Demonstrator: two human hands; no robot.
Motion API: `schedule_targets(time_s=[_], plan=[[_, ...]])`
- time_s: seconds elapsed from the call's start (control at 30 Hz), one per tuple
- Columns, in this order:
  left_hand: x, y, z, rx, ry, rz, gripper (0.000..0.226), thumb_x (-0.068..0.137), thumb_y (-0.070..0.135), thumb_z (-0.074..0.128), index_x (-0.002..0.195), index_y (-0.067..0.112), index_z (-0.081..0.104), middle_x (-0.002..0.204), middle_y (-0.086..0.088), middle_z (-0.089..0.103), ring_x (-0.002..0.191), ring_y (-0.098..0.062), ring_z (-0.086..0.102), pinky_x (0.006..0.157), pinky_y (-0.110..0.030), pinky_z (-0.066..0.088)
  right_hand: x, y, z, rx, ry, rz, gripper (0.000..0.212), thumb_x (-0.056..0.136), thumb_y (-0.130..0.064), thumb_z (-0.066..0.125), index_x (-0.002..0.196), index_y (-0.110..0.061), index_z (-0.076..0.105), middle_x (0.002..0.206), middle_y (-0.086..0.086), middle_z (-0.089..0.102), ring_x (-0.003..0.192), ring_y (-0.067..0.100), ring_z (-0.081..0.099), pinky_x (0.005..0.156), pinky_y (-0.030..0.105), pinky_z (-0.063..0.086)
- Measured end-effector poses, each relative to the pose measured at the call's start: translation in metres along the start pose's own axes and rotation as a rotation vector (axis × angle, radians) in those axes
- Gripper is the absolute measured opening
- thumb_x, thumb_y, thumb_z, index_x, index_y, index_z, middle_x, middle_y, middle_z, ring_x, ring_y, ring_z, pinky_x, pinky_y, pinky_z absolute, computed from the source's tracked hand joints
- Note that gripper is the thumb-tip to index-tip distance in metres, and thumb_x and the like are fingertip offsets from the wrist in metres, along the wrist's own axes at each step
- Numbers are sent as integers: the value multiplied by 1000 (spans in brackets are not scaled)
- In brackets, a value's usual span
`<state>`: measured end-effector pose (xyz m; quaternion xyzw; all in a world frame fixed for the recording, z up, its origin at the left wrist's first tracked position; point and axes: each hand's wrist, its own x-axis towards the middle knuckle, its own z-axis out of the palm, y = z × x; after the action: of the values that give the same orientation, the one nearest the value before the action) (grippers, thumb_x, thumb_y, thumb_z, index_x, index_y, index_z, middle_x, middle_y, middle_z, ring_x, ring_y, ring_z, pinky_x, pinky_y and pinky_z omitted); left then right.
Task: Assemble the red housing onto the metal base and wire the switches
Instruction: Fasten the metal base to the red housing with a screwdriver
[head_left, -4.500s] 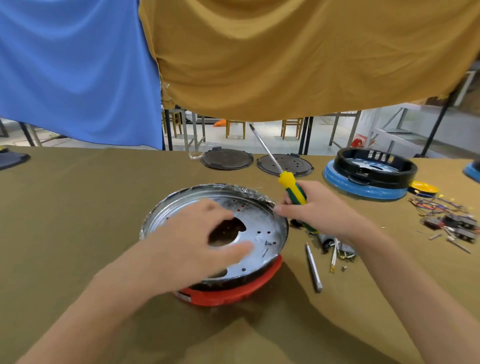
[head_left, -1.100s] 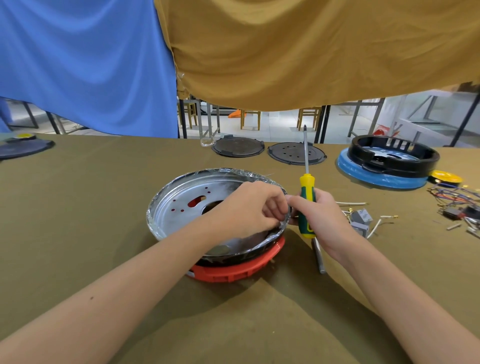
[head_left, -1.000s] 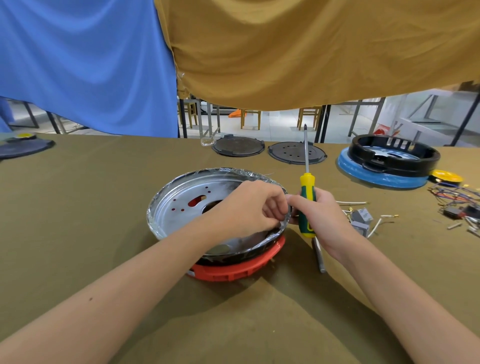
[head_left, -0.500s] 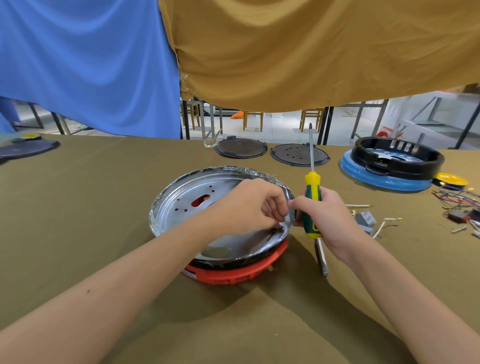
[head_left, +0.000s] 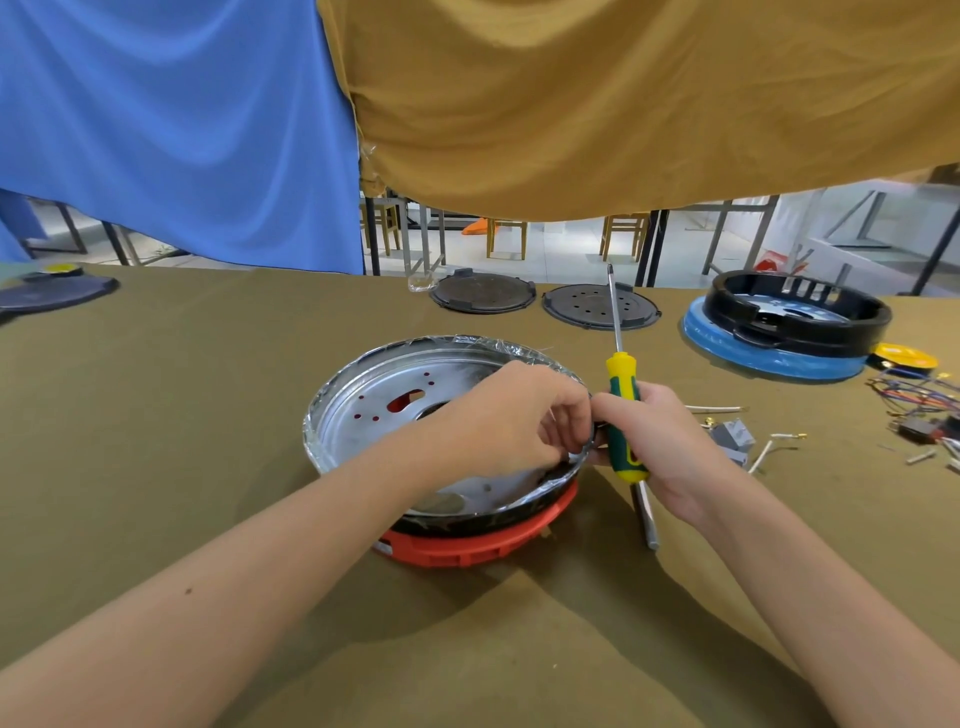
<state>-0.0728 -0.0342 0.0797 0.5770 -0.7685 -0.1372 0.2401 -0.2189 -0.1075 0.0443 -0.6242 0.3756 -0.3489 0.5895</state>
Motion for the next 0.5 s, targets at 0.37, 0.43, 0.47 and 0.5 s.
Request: schedule_targets(time_s=[0.37,0.43,0.47,0.5], plan=[[-12,-3,0,-34,17,10,21,82,-6,66,94,10,74,85,4,73,80,-4,69,77,-13,55,2,2,0,-5,12,-11,9,83,-2,62,88,-5,55,76,17,54,68,24,57,58,28,58],[-13,-3,0,-26,9,0,24,82,-5,66,97,12,74,85,6,72,81,-2,68,79,-13,55,2,3,0,-2,8,-11,10,83,-3,62,89,-5,55,77,16,54,68,23,57,59,28,58],[-14,-3,0,-30,15,-4,25,82,-5,65,98,12,74,86,7,71,81,-2,68,79,-14,55,2,3,0,-4,3,-10,10,83,-3,63,89,-5,55,77,16,54,68,23,58,58,27,57],[-14,-3,0,-41,31,-12,26,81,-5,65,99,12,73,87,6,72,81,-2,69,79,-16,56,2,2,0,-2,1,-10,10,83,-4,63,90,-5,56,77,16,54,67,22,58,57,26,56]])
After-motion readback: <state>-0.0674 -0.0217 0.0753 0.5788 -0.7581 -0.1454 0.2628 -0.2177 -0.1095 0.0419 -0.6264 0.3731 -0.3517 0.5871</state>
